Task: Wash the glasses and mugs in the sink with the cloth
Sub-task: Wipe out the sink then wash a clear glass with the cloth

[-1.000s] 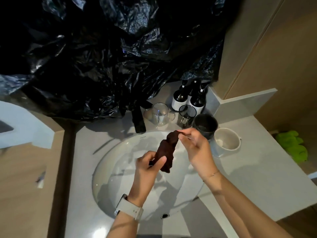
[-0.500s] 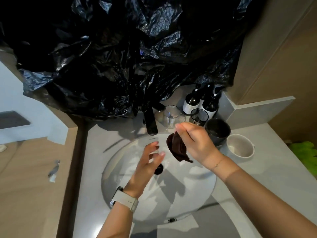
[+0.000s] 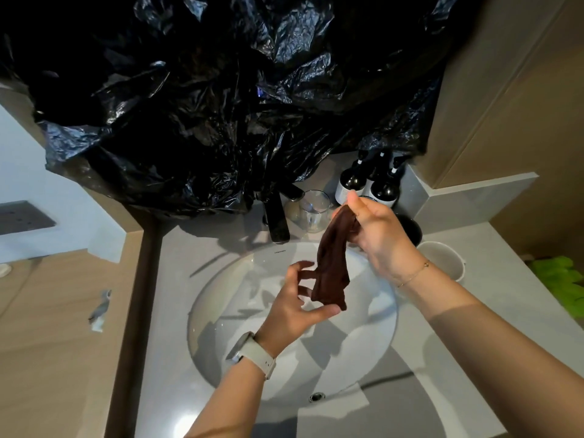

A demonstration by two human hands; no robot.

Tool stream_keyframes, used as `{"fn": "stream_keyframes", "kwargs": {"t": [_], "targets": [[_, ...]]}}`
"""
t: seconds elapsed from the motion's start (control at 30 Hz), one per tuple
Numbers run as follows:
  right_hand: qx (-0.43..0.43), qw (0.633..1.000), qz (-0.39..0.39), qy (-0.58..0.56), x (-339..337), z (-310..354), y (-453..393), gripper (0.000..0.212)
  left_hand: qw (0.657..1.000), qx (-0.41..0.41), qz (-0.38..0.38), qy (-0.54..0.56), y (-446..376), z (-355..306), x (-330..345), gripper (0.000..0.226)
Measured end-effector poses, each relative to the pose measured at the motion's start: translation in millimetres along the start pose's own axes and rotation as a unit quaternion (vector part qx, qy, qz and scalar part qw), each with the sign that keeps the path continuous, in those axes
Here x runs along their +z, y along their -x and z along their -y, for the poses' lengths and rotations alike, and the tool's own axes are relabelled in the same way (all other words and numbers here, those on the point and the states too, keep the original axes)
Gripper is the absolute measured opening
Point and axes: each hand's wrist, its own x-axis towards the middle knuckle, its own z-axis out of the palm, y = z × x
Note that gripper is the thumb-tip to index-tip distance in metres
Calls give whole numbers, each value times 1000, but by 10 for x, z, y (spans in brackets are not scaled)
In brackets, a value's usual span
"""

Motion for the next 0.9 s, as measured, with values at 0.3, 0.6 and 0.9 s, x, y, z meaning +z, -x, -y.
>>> {"fn": "stream_keyframes", "kwargs": {"t": [0.3,0.6,0.9], "targets": [[32,994,-19,-106,-252,218,81,36,989,93,-34,-108,-40,-87,-128,22],[264,951,-89,-137,-305,-801,251,15,994,67,45,76,45,-500,-318,17],[353,876,69,-323,-25,-1084,378,49,969,-27,108,223,-13,-516,-275,47]]}}
